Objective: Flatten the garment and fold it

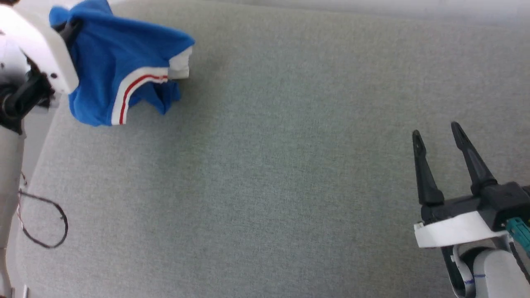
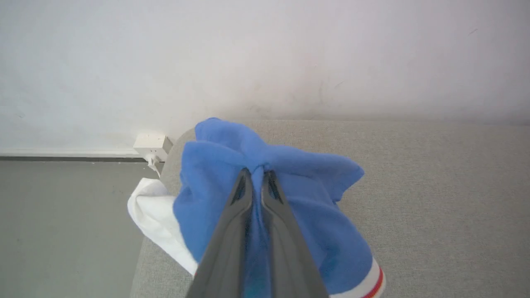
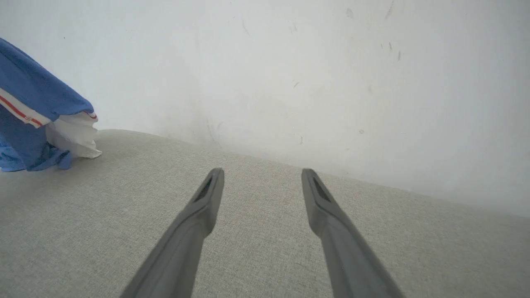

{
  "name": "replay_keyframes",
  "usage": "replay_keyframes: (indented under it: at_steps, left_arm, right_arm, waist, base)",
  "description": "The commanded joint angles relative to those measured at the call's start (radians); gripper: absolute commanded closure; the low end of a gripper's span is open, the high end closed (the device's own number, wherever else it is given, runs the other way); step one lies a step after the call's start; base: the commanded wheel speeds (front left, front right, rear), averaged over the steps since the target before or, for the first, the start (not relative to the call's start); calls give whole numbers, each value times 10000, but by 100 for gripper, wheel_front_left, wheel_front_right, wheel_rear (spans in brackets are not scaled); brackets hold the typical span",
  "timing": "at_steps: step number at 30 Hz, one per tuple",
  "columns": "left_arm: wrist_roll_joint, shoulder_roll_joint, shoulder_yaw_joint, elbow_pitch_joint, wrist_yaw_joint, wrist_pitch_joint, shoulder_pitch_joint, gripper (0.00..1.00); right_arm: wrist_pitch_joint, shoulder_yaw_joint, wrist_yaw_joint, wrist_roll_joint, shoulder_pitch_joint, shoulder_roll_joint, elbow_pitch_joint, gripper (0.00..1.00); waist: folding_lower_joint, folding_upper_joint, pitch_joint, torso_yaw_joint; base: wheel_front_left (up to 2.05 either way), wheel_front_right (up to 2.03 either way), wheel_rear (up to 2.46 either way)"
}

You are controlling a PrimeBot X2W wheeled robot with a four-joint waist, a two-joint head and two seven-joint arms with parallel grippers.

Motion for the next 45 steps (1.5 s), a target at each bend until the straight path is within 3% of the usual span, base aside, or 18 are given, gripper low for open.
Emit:
replay_keyframes:
  at_steps: [1,5,15,24,31,37,45]
  left_arm:
    - [160,41,-104,-274,-41,-77,-308,100]
    - [313,-236,-380,-902,-16,-61,-736,100]
    - [26,-1664,-971,-2284,263,400,-1333,100]
    - [426,-2943,-1905,-3752,852,268,-1123,100]
    - [681,-3871,-2977,-4375,971,-99,-172,100]
    - [1533,-4354,-4089,-3690,947,-1401,936,100]
    - [2095,-4672,-5284,-874,1061,-2256,2416,100]
  right_arm:
    - [-110,-103,-9,123,152,3,77,0]
    - [-296,-377,-9,418,439,4,321,0]
    - [-576,-695,-9,891,1020,4,680,0]
    - [-638,-927,-9,944,1252,4,519,0]
    - [-663,-1223,-9,1001,1213,4,342,0]
    - [-690,-1235,-9,1111,1039,5,264,0]
    - [-720,-1147,-9,1243,768,5,279,0]
  waist:
    - [1,-2,-904,-237]
    - [1,-2,-1550,-482]
    - [1,-2,-2651,-1426]
    - [1,-2,-2747,-2459]
    - [1,-2,-2389,-3042]
    - [1,-2,-1913,-3336]
    - [1,-2,-1363,-3530]
  base:
    - [0,0,0]
    - [0,0,0]
    - [0,0,0]
    - [0,0,0]
    - [0,0,0]
    - [0,0,0]
    - [0,0,0]
